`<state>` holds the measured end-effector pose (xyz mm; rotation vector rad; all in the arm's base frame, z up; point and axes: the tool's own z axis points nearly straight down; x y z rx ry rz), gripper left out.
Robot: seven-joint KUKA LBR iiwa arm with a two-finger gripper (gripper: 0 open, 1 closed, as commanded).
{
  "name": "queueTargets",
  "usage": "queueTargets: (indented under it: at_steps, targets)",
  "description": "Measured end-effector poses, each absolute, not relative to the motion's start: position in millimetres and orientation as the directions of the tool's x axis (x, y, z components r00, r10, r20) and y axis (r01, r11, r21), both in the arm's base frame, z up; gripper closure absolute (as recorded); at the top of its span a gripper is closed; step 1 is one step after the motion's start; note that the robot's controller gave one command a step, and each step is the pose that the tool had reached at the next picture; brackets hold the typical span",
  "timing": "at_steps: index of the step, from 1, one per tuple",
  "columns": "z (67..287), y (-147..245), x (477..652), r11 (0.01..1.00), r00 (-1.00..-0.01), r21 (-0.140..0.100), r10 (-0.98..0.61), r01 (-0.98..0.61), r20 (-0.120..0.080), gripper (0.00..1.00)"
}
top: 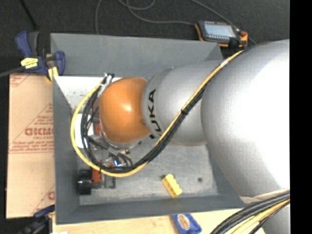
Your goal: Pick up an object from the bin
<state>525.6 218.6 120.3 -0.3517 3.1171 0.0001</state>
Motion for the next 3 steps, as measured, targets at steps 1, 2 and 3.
queueTargets:
  at_steps: [1, 2, 3]
  targets:
    - [71.3, 205.0, 517.4, 0.996, -0.996, 0.003, -0.094, -0.094, 0.005, 0.0]
    - [72.0, 210.3, 517.5, 0.989, -0.989, -0.001, -0.149, -0.149, -0.002, 1.0]
    - [72.0, 210.3, 517.5, 0.989, -0.989, -0.001, -0.149, -0.149, -0.002, 1.0]
